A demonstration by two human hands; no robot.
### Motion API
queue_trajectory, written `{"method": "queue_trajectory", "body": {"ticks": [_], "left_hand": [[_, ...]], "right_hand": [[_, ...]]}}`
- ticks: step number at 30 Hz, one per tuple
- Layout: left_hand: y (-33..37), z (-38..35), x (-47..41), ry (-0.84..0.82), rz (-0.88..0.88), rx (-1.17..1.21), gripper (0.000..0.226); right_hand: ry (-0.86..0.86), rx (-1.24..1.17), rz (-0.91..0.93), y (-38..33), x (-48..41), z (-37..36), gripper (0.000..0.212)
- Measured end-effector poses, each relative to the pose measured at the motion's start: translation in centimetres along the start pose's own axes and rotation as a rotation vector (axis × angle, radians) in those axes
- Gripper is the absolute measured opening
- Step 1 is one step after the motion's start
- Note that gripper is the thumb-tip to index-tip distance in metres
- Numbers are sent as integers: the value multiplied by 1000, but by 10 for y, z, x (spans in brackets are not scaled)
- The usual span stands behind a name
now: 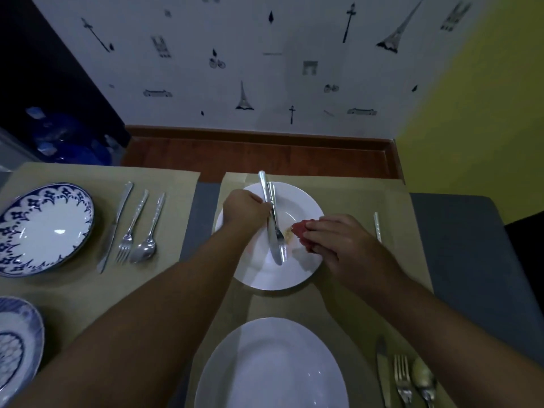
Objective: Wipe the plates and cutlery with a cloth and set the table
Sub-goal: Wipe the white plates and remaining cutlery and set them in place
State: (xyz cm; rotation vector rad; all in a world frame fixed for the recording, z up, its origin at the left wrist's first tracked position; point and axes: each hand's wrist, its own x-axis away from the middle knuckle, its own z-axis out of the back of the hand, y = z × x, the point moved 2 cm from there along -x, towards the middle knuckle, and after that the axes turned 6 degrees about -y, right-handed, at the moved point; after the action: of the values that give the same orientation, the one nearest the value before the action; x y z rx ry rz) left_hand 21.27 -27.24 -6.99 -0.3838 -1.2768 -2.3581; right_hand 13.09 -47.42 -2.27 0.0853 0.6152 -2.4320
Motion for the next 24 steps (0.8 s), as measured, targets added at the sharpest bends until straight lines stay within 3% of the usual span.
{"method": "queue_trajectory", "body": {"ticks": [6, 10, 13, 15, 19, 24], "left_hand": [[-1, -4, -16, -55, 45, 64, 10], [-8, 6, -17, -86, 52, 203, 23], [-3, 22, -1, -122, 63, 330, 11], [0, 29, 13, -205, 91, 404, 16], [0, 37, 37, -332, 139, 524, 17], [-3, 43, 45, -296, 161, 534, 3]], "right_hand": [[51, -3, 2, -1, -6, -5, 32], [-2, -31, -56, -5, -10, -3, 41], [-41, -57, -104, -13, -19, -1, 44], [-47, -33, -131, -22, -27, -2, 44], [-35, -19, 6, -44, -42, -10, 34], [-137, -24, 181, -63, -33, -25, 26]]}}
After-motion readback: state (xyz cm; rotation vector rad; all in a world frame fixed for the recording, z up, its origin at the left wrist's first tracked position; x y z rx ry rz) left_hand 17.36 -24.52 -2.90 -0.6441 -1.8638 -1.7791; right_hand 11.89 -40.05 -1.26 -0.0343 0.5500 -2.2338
